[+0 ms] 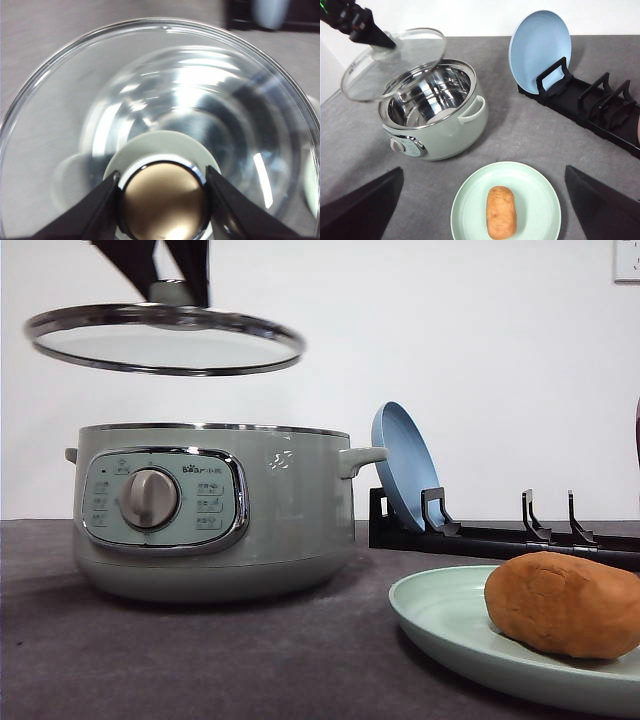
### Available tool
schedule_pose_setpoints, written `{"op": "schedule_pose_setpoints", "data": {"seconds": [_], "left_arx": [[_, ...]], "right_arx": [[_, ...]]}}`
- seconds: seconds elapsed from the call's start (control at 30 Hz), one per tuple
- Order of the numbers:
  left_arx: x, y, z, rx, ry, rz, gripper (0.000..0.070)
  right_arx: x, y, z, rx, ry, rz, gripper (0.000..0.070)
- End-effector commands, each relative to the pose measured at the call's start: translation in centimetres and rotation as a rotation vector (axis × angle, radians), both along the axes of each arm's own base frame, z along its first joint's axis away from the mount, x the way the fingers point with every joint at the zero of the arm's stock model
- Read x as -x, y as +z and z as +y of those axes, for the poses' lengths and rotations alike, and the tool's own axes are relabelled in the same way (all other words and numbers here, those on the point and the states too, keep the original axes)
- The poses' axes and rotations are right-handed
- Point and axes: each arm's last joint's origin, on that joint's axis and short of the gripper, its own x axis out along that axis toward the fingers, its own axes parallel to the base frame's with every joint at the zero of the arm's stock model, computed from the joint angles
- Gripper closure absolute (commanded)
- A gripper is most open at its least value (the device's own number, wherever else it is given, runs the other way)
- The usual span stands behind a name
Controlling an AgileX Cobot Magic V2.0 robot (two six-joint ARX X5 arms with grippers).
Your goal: Transfer potato from steamer to green plate
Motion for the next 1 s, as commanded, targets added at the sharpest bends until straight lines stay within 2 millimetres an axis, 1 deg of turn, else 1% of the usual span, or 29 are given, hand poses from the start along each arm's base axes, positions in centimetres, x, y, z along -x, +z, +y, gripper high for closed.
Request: {"op": "schedule_pose_setpoints", "data": {"seconds": [0.0, 0.07, 0.2, 0.47, 0.67, 0.97], "left_arx": [[0.8, 1.8, -0.5, 0.038, -0.023, -0.07, 0.0686], [1.2, 1.7, -1.2, 0.035, -0.046, -0.062, 0.0686], [1.7, 1.5, -1.9, 0.029, -0.071, -0.049, 0.0685], [1.7, 0.9, -2.1, 0.015, -0.073, -0.017, 0.0686], [1.4, -0.4, -2.3, 0.001, -0.072, 0.01, 0.0686], [0.3, -2.6, -2.8, 0.003, -0.068, 0.006, 0.0686]], "right_arx": [[0.1, 0.5, 0.0, -0.023, 0.0, -0.018, 0.0047], [0.1, 0.5, 0.0, -0.024, 0.0, -0.019, 0.0047], [0.1, 0.5, 0.0, -0.024, 0.0, -0.018, 0.0047], [0.1, 0.5, 0.0, -0.023, 0.0, -0.018, 0.0047], [0.1, 0.5, 0.0, -0.024, 0.0, -0.021, 0.0047], [0.1, 0.6, 0.0, -0.024, 0.003, -0.034, 0.0047]]}}
